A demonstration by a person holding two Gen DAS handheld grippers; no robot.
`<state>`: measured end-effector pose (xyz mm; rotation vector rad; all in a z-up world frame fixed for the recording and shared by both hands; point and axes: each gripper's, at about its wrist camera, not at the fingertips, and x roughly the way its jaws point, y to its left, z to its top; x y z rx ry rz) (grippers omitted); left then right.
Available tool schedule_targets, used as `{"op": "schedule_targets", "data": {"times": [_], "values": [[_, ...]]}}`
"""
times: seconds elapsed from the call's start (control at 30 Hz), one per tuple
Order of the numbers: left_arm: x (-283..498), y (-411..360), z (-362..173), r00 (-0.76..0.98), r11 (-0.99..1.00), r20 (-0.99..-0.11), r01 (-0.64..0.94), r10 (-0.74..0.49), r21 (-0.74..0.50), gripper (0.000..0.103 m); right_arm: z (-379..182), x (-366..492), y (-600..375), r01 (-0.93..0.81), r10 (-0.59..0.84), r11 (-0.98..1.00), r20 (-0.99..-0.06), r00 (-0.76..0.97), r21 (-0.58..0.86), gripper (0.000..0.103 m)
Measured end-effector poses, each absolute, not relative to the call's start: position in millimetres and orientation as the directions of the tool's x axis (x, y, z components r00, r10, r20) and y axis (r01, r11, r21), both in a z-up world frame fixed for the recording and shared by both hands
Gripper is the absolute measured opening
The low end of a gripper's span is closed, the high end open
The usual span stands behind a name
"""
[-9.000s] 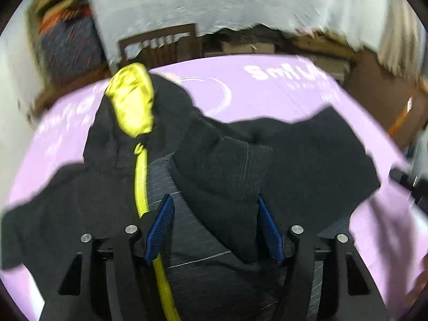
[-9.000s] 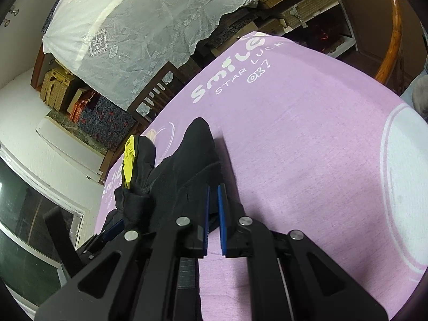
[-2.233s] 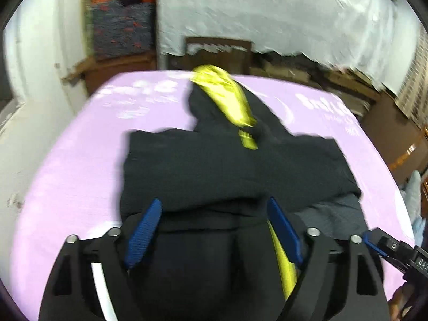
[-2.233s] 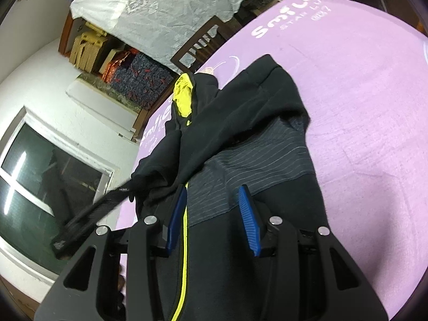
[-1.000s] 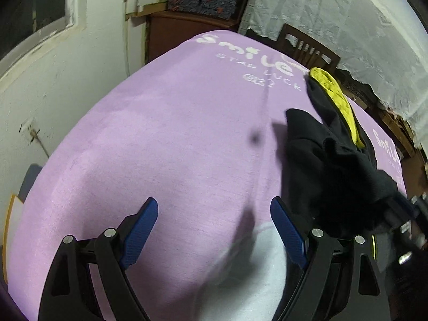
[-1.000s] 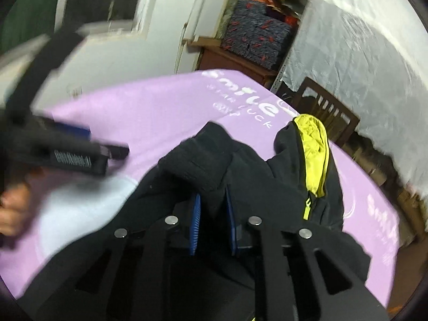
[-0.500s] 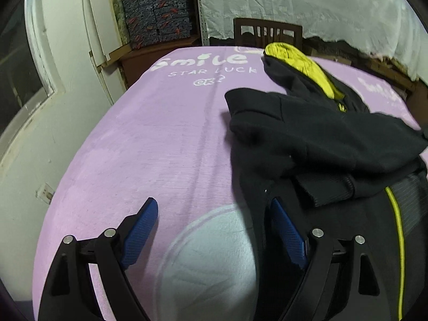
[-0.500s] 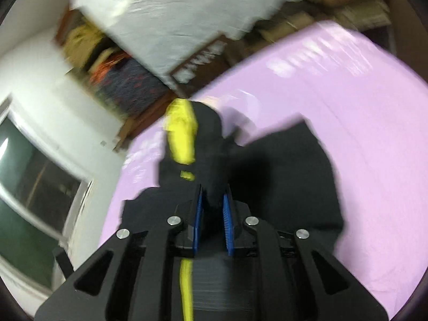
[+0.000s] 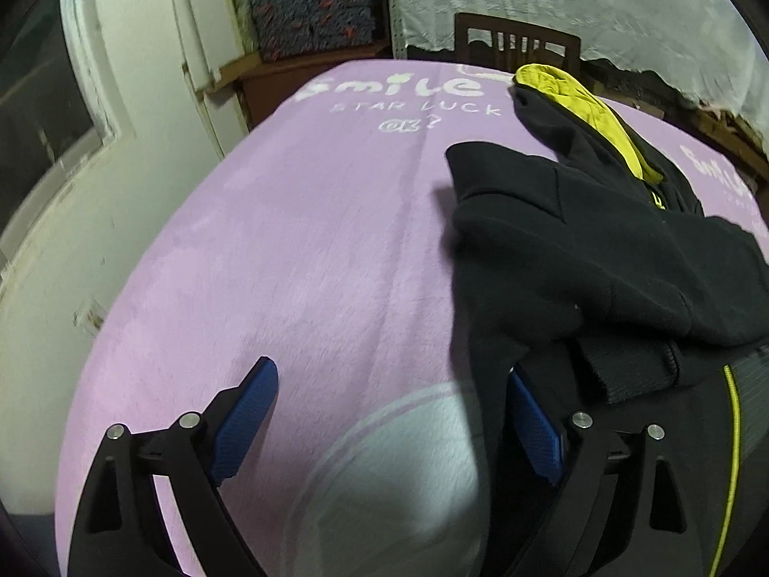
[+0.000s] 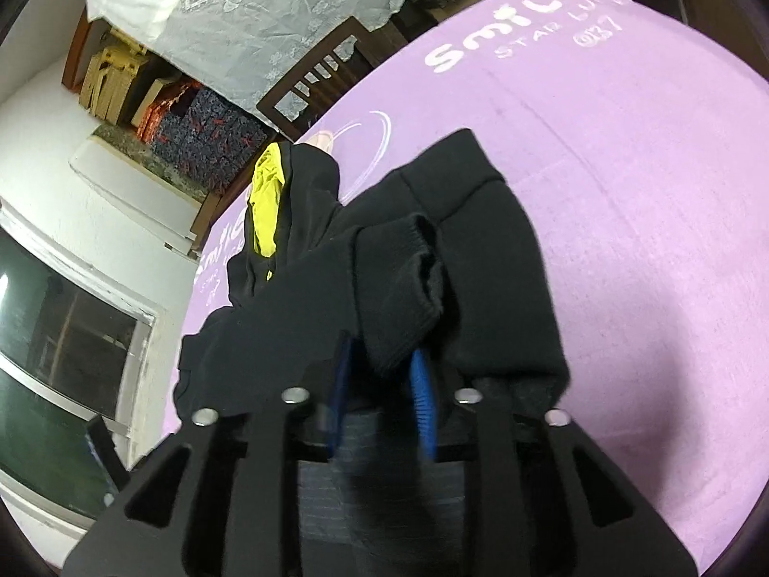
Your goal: Fold large clothes
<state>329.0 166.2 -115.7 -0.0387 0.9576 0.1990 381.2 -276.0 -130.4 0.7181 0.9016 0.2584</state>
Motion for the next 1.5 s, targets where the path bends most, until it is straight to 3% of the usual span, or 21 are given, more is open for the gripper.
{"op": "schedule_targets", "data": {"times": [0.1,0.2,0.4,0.57,0.73,0.8,0.93,1.13,1.2,1.33,1.43,1.5], "values": [[317,167,-105,0.567,0.985,-0.815,-0.172,0.117,0.021,0.092,-115,370,-286,0.073,0.466,0.753,-0.609,0.642,0.654,0.030],[306,156,-79,0.638,0.990,-0.762,-0.139,0.113,0.030,0.092,-86,363,-278,-0.008,0.428,0.812,-0.586,0.688,0.583,0.030],[336,89,-44,0.706,0.997,-0.705,0.063,-0.070,-0.036,0.092,-68,392,-224,-0.158,0.482,0.840,-0.579,0.657,0.520,0.028],[383,44,-69,0.636,0.984,-0.752,0.155,-0.170,-0.092,0.092,-85,425,-192,-0.213,0.556,0.809,-0.596,0.580,0.547,0.027],[415,55,-112,0.572,0.993,-0.812,0.083,-0.118,-0.086,0.092,-117,441,-196,-0.171,0.543,0.821,-0.652,0.529,0.545,0.027],[414,61,-116,0.580,0.994,-0.808,0.088,-0.101,-0.061,0.092,-129,443,-213,-0.136,0.539,0.817,-0.658,0.525,0.561,0.021],[410,70,-116,0.584,0.991,-0.802,0.119,-0.121,-0.063,0.085,-139,440,-250,-0.080,0.557,0.784,-0.641,0.529,0.616,0.001],[397,92,-110,0.596,0.987,-0.788,0.109,-0.157,-0.114,0.069,-151,428,-299,-0.007,0.592,0.713,-0.597,0.541,0.701,0.000],[394,100,-110,0.598,0.994,-0.795,0.060,-0.105,-0.086,0.070,-153,422,-307,0.006,0.594,0.700,-0.587,0.551,0.714,0.000],[378,130,-108,0.595,0.989,-0.793,0.024,-0.130,-0.145,0.070,-148,408,-317,0.055,0.537,0.718,-0.603,0.590,0.694,0.000],[365,147,-98,0.618,0.996,-0.786,-0.083,0.017,-0.044,0.087,-136,394,-322,0.087,0.425,0.793,-0.649,0.631,0.603,0.004],[364,156,-89,0.632,0.992,-0.775,-0.076,-0.027,-0.097,0.087,-127,392,-319,0.076,0.436,0.778,-0.623,0.649,0.624,0.008]]}}
